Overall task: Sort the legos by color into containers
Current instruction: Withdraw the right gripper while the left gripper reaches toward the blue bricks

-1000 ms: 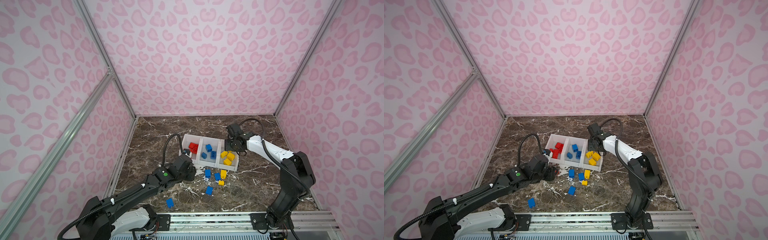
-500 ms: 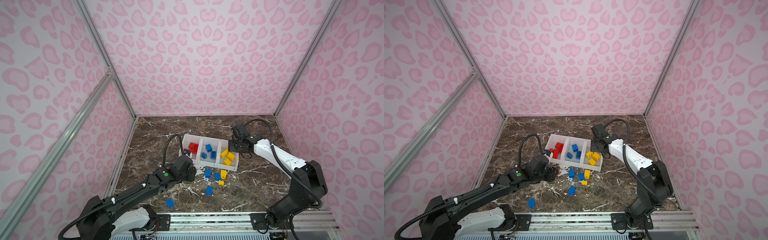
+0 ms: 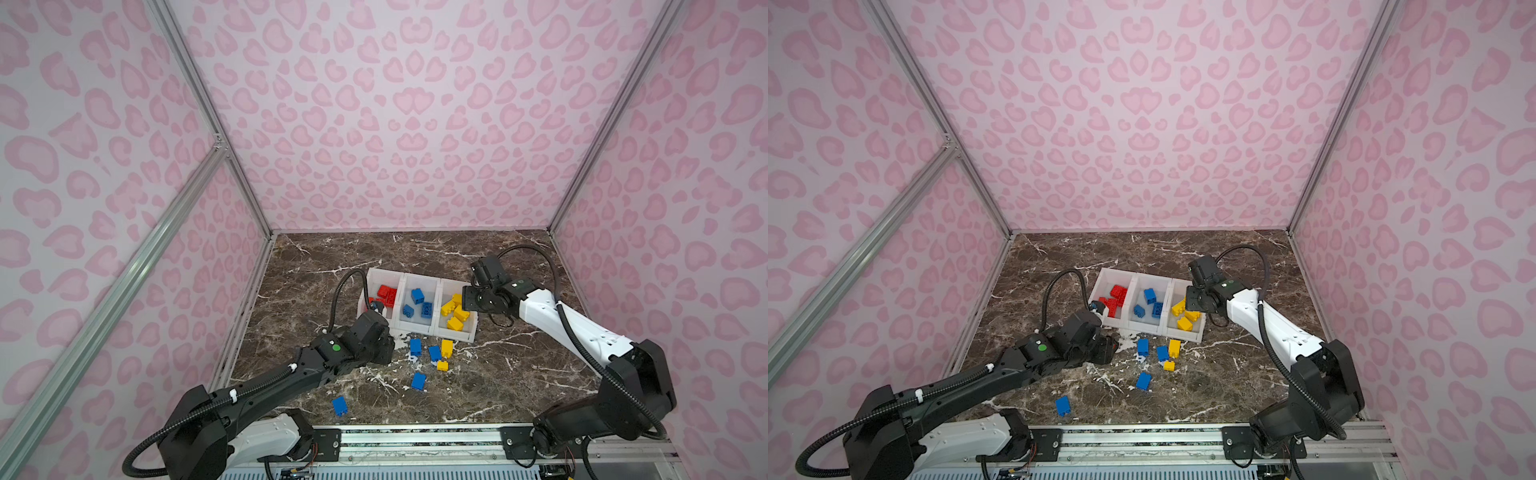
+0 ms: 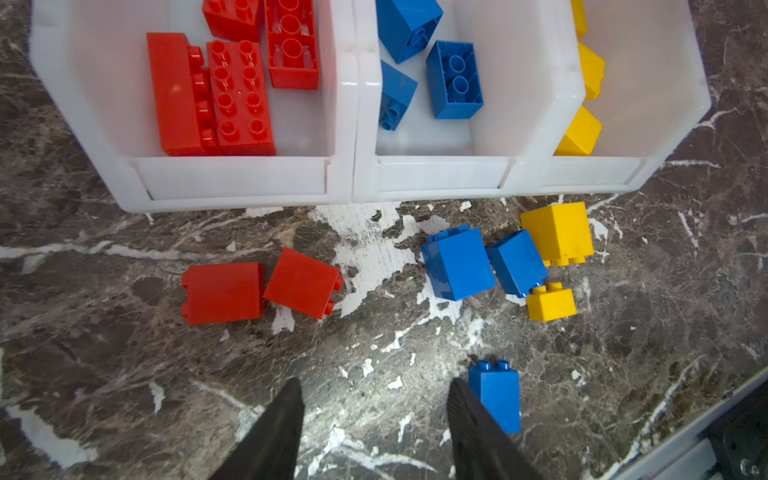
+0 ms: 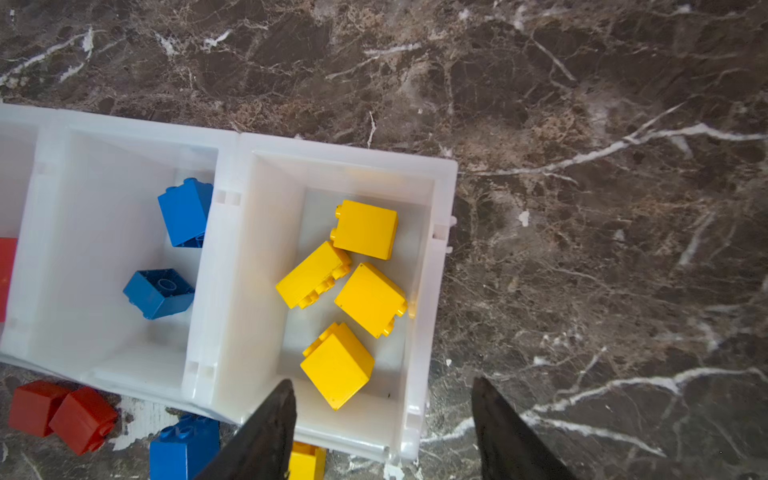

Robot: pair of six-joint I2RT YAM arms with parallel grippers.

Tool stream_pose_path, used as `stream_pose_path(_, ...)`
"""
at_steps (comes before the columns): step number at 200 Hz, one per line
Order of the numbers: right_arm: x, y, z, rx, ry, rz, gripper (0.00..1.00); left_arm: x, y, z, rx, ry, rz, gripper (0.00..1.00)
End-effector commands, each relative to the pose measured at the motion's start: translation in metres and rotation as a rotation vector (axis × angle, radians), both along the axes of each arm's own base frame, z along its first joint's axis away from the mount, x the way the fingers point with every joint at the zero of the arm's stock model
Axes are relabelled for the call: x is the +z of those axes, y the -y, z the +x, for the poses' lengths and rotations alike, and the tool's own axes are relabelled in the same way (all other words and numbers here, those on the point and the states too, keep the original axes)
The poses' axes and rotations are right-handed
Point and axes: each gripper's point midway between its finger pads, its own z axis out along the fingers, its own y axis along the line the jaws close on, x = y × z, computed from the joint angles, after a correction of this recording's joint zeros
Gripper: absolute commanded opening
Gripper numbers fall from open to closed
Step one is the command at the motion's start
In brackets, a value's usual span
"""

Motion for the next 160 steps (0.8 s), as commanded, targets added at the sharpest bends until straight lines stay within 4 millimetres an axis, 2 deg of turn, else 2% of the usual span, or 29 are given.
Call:
stream_pose_path(1,-0.001,0.006,-0.008,-0.010,-0.009,-0.013,0.68,0.005,0.014,0.005,-0.032,0.011,-0.013,0.60)
stream_pose_path(54,0.001,0.016,-0.026,-0.023,0.000,-0.007,0.68,-0.007,0.047,0.001,-0.102,-0.030,0.012,0.64)
stream_pose_path(127,-0.001,0.028,-0.045,-0.049,0.005,0.001,0.68,-0.034,0.085,0.015,-0.126,-0.105,0.081,0.68)
stream_pose_path(160,-0.002,0.030,-0.049,-0.055,0.004,0.004,0.69,-0.047,0.090,0.023,-0.105,-0.126,0.124,0.68)
